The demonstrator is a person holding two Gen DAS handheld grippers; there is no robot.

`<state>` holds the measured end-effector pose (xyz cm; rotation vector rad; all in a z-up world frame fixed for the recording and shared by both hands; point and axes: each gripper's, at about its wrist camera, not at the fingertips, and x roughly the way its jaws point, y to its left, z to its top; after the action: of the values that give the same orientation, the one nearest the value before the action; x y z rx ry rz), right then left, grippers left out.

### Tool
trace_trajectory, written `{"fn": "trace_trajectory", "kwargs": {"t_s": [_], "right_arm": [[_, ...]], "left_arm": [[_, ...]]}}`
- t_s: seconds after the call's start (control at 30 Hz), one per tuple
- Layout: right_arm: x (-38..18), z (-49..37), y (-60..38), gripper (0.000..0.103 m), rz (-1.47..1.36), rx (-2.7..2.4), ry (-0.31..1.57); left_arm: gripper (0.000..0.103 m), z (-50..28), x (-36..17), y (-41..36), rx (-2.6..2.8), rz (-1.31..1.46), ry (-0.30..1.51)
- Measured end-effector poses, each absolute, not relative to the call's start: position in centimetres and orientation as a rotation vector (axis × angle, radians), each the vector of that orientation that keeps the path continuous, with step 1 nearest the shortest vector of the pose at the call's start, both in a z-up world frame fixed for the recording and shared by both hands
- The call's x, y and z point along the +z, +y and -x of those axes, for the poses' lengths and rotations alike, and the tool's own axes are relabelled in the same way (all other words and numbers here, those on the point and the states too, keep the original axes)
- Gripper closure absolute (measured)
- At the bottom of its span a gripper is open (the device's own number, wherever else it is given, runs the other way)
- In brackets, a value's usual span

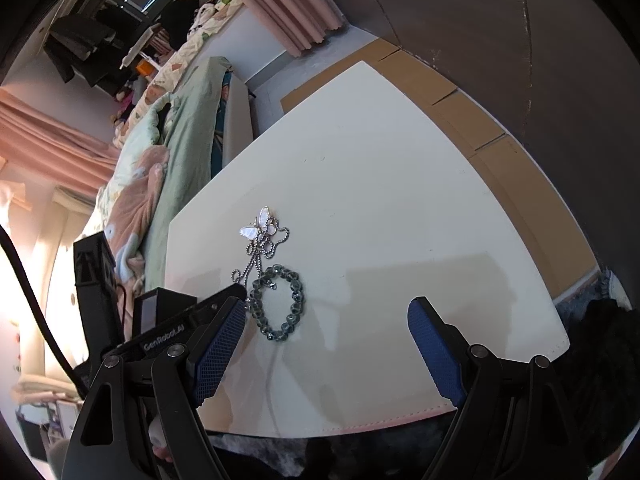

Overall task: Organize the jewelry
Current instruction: 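Reach the left gripper to the silver chain's bear charm and grasp it, then lift the silver chain with the left gripper while the right gripper grasps the green bead bracelet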

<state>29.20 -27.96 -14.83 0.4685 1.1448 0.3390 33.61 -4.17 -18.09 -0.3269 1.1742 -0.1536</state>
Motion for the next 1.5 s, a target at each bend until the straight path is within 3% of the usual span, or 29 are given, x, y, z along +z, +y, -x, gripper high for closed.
{"fn": "trace_trajectory", "kwargs": {"t_s": [0.27,0.37,0.73,1.03,1.2,1.5], "right_arm": [[-15.3,-29.4,-28.7,0.018,-0.484,0.319,1.153],[-15.4,-29.5,-28.9,0.018,-0.486,0.309,1.159],[-15.1,-29.2,-27.8,0.018,-0.447,0.322,1.155],[-15.5,-29.4,-27.8,0.018,-0.438,0.313,1.172],[-16.2,-29.9,-27.0,0.036,-0.420,0.317,1.201],[-17.4,-30.8,-22.4,0.053,-0.293,0.322,1.229]], "left_arm": [[0.065,-33.3,-18.0,-6.0,-0.114,0.151,1.138],[0.082,-33.2,-18.1,-5.6,-0.090,0.126,1.139],[0.084,-32.4,-18.0,-5.2,-0.140,0.131,1.121],[0.084,-30.8,-12.0,-3.4,-0.190,0.225,0.971],[0.084,-30.0,-9.5,-2.6,-0.218,0.265,0.910],[0.084,-29.6,-7.4,-0.5,-0.237,0.310,0.853]]}}
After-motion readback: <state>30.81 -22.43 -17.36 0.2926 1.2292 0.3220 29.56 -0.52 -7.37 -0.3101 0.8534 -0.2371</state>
